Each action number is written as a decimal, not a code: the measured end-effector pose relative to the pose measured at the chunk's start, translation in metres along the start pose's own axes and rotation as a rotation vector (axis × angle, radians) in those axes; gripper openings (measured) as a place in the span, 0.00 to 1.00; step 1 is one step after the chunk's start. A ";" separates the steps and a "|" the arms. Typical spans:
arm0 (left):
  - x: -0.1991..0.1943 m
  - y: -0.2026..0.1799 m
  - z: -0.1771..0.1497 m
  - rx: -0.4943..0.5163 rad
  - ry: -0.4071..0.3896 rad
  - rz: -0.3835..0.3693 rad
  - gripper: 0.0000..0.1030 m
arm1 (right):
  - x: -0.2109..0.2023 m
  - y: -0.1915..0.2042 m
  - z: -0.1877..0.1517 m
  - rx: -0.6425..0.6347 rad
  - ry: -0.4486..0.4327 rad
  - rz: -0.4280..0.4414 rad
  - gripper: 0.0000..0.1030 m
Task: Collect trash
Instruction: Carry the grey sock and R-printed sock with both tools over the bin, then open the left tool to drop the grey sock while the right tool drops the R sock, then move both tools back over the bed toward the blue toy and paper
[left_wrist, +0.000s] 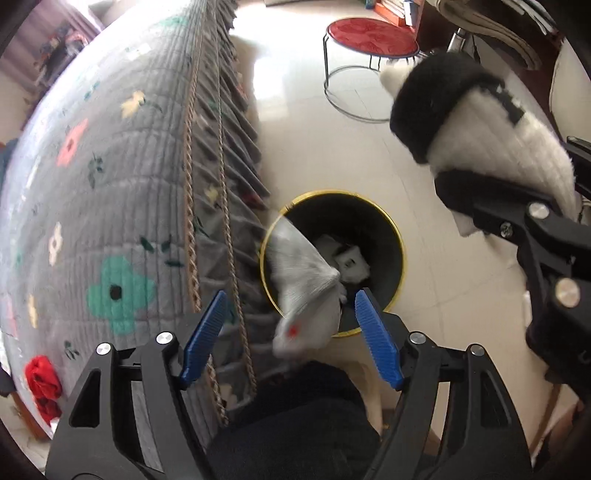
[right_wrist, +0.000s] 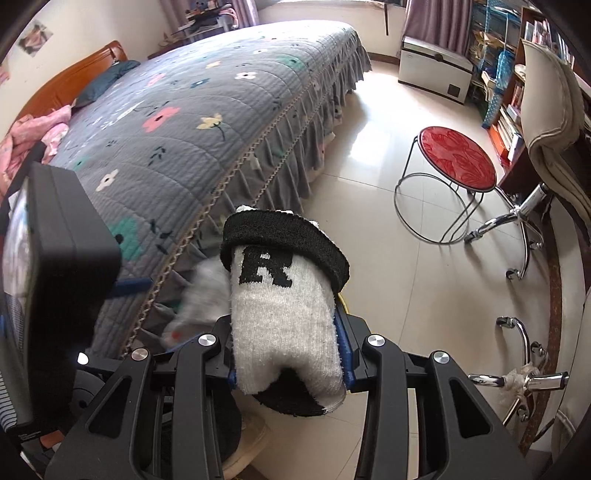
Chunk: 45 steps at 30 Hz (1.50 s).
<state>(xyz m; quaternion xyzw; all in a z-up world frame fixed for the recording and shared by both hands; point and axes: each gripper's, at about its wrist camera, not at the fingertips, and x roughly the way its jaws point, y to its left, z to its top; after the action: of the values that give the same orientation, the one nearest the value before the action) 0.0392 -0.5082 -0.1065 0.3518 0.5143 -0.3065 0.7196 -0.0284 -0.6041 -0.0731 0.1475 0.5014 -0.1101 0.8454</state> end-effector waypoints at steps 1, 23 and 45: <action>0.000 -0.001 0.001 0.006 -0.002 0.005 0.69 | 0.003 -0.001 0.000 -0.003 0.007 0.001 0.35; -0.019 0.034 -0.019 -0.053 0.000 0.054 0.69 | 0.023 0.025 0.006 -0.068 0.040 -0.021 0.89; -0.051 0.085 -0.071 -0.168 -0.016 0.078 0.72 | 0.013 0.097 0.008 -0.198 0.048 0.006 0.88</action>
<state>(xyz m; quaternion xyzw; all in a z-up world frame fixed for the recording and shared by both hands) 0.0555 -0.3976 -0.0580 0.3077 0.5181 -0.2369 0.7621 0.0171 -0.5168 -0.0669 0.0674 0.5293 -0.0542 0.8440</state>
